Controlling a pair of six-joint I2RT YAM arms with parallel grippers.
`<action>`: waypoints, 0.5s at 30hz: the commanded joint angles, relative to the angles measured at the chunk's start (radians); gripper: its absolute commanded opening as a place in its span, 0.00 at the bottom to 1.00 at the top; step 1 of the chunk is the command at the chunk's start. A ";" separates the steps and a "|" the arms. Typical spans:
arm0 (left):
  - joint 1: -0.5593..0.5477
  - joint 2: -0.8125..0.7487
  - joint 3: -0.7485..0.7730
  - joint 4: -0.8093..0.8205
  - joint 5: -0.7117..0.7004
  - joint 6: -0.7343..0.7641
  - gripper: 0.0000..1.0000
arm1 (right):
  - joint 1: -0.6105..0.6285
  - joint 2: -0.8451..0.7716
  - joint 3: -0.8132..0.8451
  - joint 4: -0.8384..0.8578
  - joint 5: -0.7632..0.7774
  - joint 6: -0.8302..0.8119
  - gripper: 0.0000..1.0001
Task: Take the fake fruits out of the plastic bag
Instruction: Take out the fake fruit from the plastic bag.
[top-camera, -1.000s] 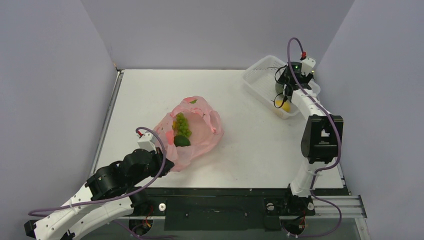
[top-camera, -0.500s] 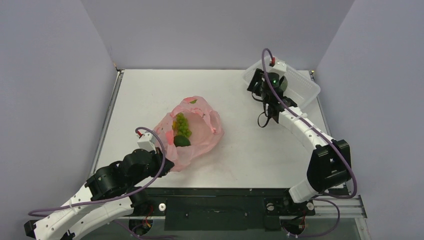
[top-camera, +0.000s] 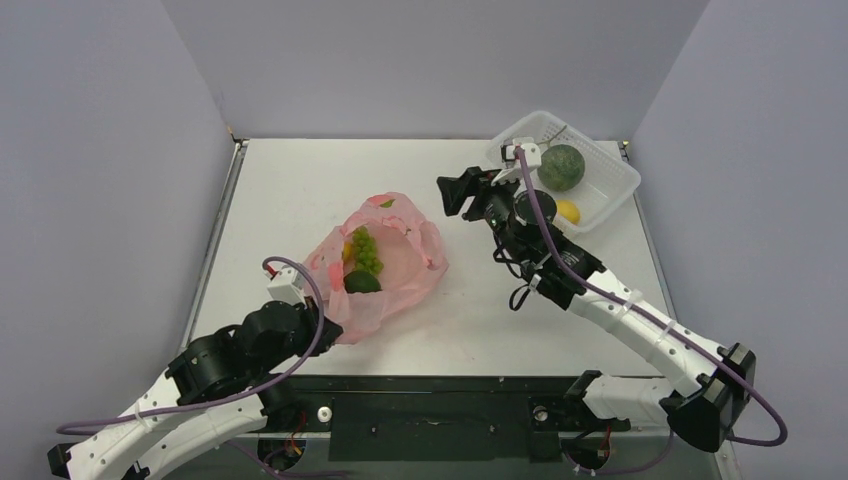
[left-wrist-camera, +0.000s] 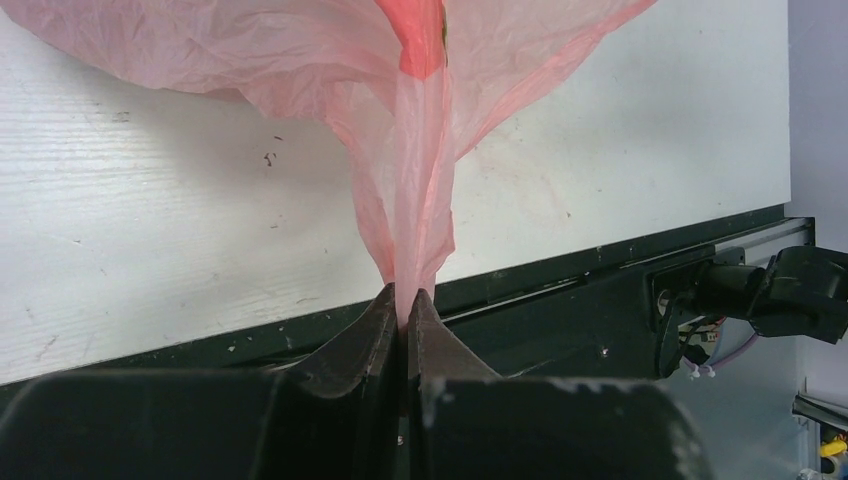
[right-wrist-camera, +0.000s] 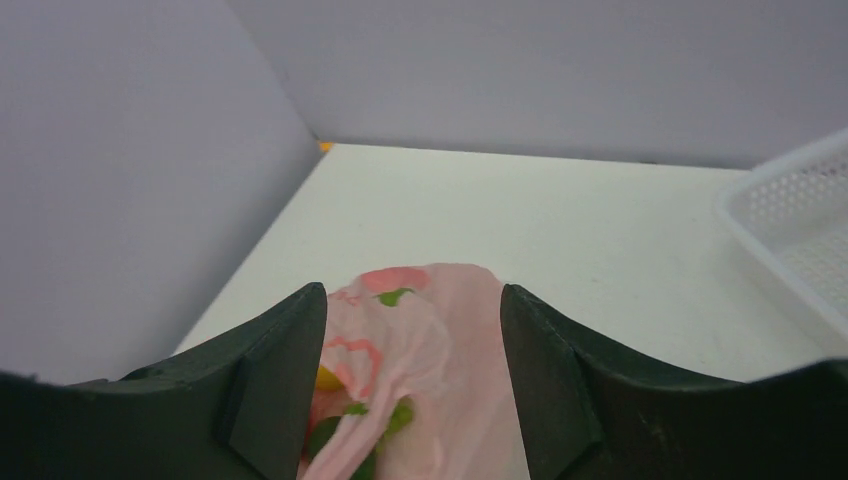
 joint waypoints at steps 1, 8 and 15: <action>-0.001 -0.016 0.025 -0.022 -0.030 -0.013 0.00 | 0.113 -0.035 0.012 0.117 -0.042 -0.052 0.58; -0.002 -0.022 0.036 -0.046 -0.042 -0.023 0.00 | 0.299 0.113 0.037 0.153 -0.062 -0.044 0.42; -0.002 -0.027 0.043 -0.065 -0.046 -0.034 0.00 | 0.394 0.250 -0.008 0.214 -0.035 -0.048 0.24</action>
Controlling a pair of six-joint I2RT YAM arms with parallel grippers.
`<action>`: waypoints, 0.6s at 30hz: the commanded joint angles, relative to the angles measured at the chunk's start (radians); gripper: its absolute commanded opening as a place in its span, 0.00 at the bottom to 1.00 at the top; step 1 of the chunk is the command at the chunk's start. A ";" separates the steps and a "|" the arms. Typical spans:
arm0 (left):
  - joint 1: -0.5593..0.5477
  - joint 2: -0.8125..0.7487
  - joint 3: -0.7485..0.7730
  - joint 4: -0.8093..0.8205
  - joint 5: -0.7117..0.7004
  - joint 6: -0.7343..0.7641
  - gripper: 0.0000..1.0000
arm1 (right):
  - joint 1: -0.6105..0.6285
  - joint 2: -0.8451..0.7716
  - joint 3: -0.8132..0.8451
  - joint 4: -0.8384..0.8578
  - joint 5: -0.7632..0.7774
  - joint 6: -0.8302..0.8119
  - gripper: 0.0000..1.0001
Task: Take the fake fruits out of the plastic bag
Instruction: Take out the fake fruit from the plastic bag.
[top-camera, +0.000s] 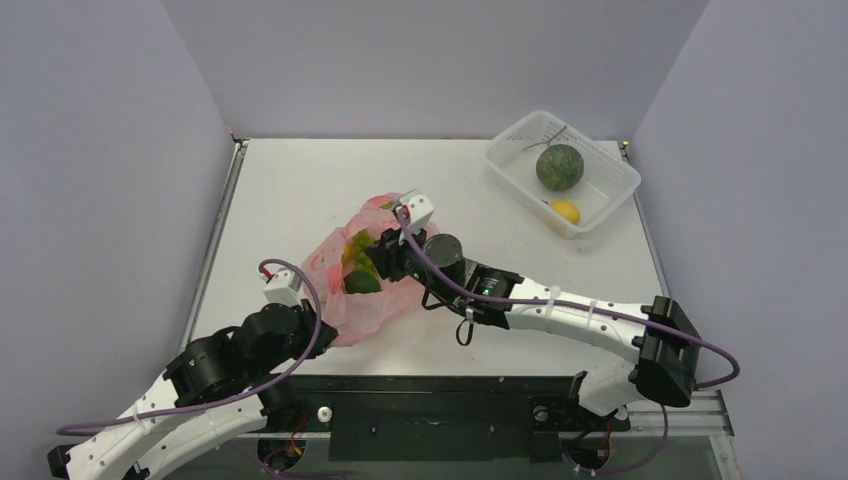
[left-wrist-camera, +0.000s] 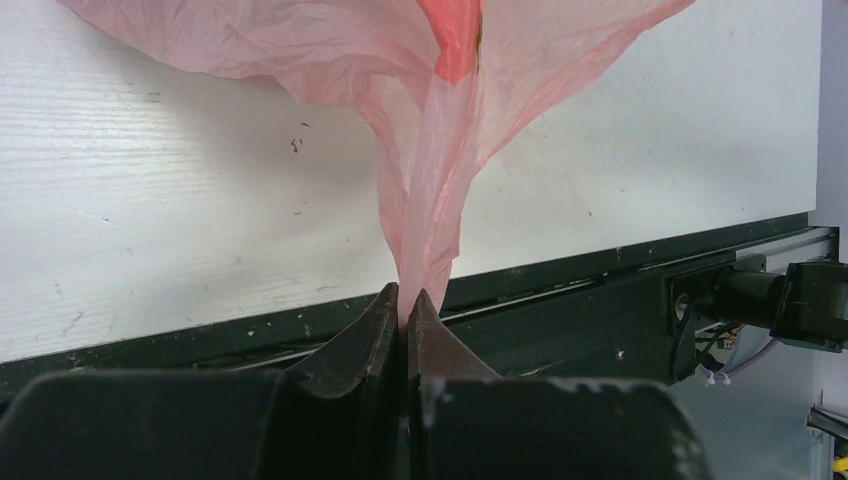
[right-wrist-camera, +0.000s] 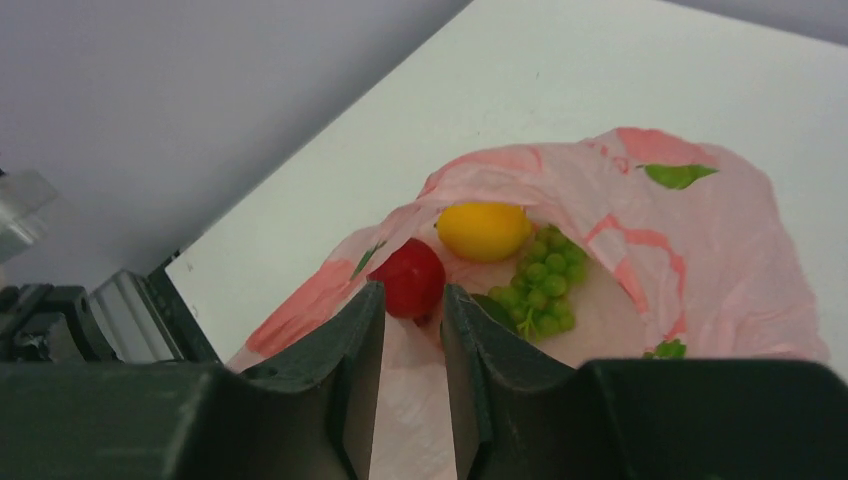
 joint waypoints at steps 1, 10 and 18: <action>-0.002 -0.012 0.042 -0.010 -0.023 -0.016 0.00 | 0.035 0.078 -0.011 0.085 0.019 -0.004 0.24; -0.001 -0.025 0.050 -0.031 -0.025 -0.027 0.00 | 0.037 0.275 -0.050 0.180 0.059 0.016 0.19; -0.001 -0.025 0.038 -0.031 -0.012 -0.037 0.00 | 0.033 0.417 0.011 0.166 0.109 0.009 0.20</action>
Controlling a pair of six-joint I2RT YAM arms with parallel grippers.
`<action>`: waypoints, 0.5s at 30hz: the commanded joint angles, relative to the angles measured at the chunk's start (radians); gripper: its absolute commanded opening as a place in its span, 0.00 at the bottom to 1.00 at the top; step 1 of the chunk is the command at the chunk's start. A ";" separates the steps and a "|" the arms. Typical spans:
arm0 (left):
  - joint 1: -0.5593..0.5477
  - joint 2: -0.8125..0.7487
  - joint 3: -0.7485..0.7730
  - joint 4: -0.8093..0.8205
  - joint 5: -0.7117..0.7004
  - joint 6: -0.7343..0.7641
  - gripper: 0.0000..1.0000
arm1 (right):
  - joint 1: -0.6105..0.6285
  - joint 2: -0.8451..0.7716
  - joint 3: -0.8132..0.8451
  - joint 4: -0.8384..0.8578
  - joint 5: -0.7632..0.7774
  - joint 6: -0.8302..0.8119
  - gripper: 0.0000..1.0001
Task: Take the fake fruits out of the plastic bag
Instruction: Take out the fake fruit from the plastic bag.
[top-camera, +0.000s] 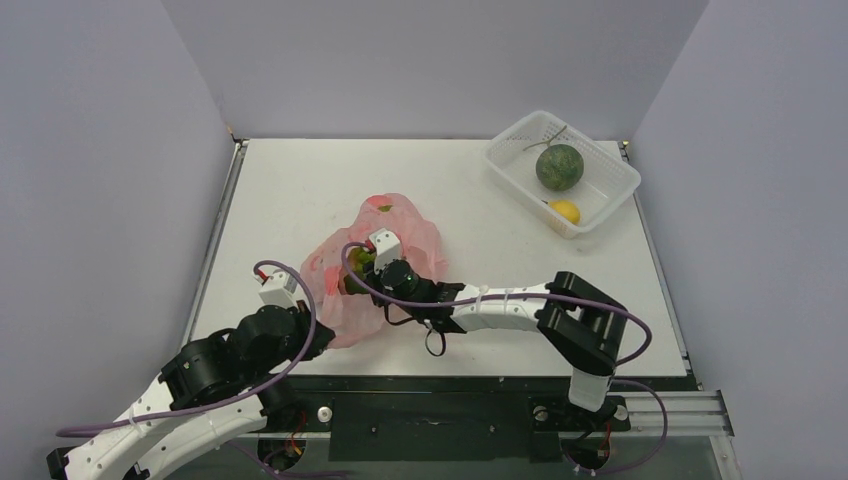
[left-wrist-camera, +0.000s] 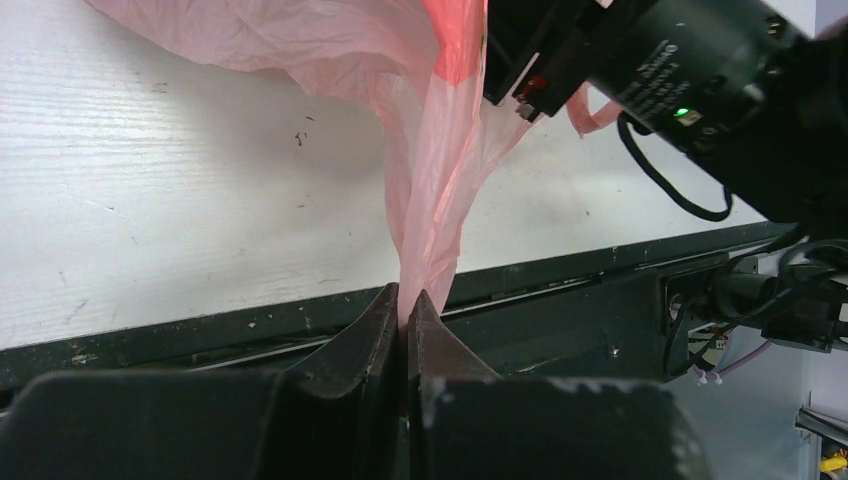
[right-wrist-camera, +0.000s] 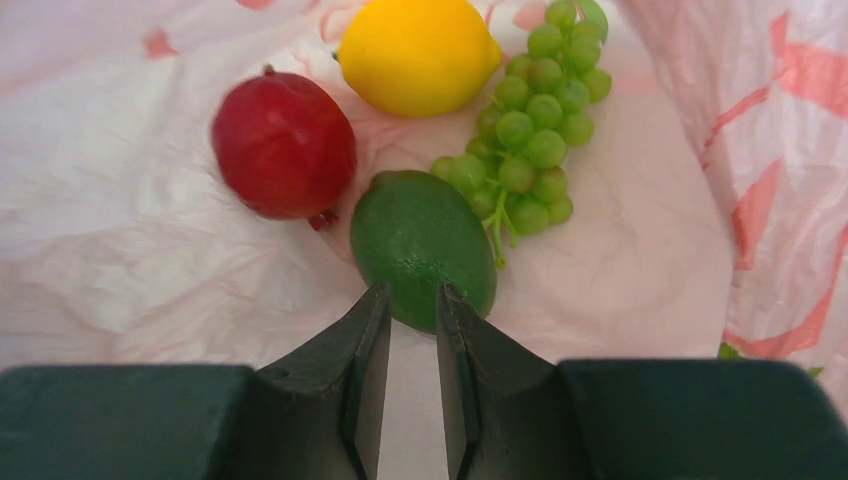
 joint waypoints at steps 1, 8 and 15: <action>-0.001 -0.005 0.025 0.007 -0.007 -0.015 0.00 | -0.007 0.051 0.063 0.060 0.053 0.001 0.21; -0.002 0.011 0.014 0.020 0.004 -0.017 0.00 | 0.002 0.142 0.093 0.058 0.029 -0.018 0.35; -0.002 0.007 0.000 0.009 0.012 -0.024 0.00 | 0.008 0.124 0.048 0.063 0.058 -0.012 0.56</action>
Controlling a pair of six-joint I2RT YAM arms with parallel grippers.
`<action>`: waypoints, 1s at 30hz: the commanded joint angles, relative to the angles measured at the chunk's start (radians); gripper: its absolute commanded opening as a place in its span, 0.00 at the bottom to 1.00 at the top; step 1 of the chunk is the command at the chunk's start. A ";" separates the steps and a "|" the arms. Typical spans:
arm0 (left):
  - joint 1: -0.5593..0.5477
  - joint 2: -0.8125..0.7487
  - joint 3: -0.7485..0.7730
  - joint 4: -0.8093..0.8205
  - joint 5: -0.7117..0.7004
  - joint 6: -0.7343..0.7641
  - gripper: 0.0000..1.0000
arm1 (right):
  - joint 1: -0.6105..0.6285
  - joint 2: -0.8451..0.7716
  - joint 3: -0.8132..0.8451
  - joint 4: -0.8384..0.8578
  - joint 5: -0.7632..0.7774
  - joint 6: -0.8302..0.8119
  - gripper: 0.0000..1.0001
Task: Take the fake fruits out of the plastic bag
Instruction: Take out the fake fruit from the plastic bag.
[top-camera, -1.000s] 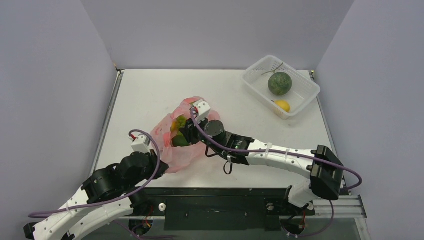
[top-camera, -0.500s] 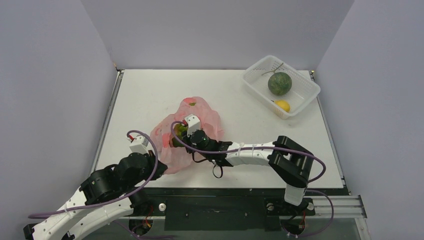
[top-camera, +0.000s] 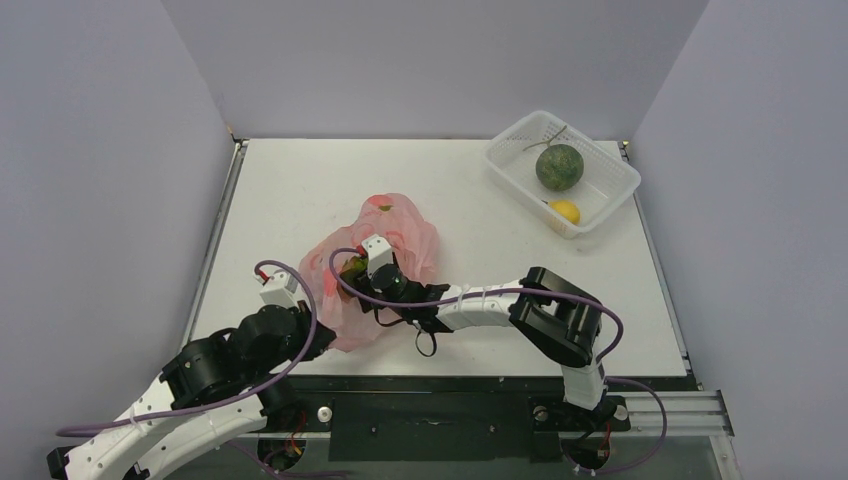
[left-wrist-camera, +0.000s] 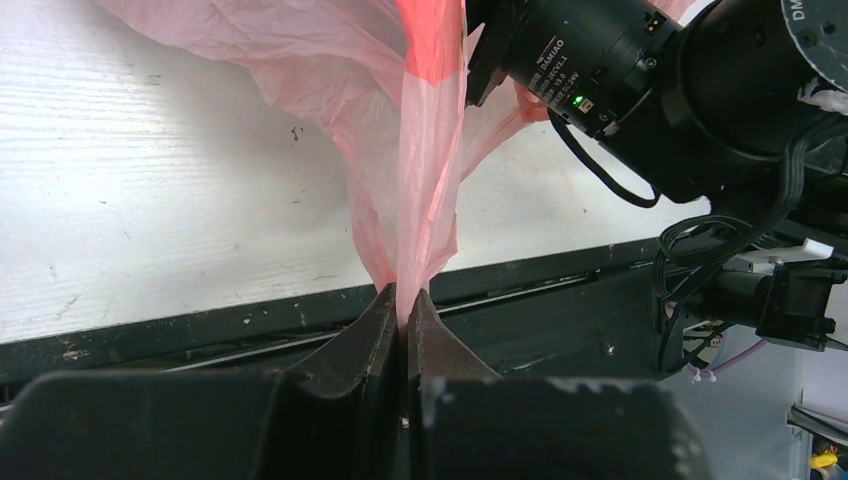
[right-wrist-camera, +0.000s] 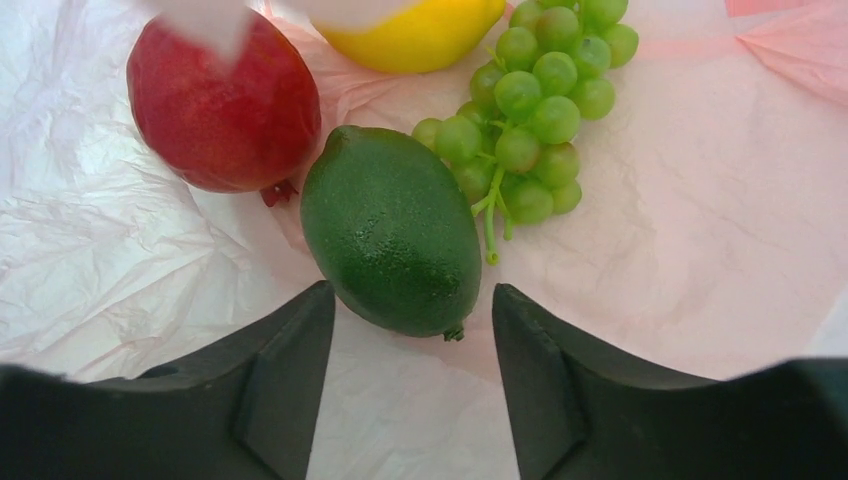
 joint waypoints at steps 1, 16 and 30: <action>-0.001 0.002 -0.001 0.007 0.006 -0.012 0.00 | 0.007 -0.032 -0.009 0.044 0.053 -0.002 0.60; -0.002 -0.010 -0.016 0.010 0.017 -0.025 0.00 | -0.017 0.022 0.094 0.088 -0.051 -0.073 0.71; -0.001 -0.005 -0.028 0.028 0.032 -0.032 0.00 | -0.041 0.158 0.173 0.060 -0.102 -0.050 0.69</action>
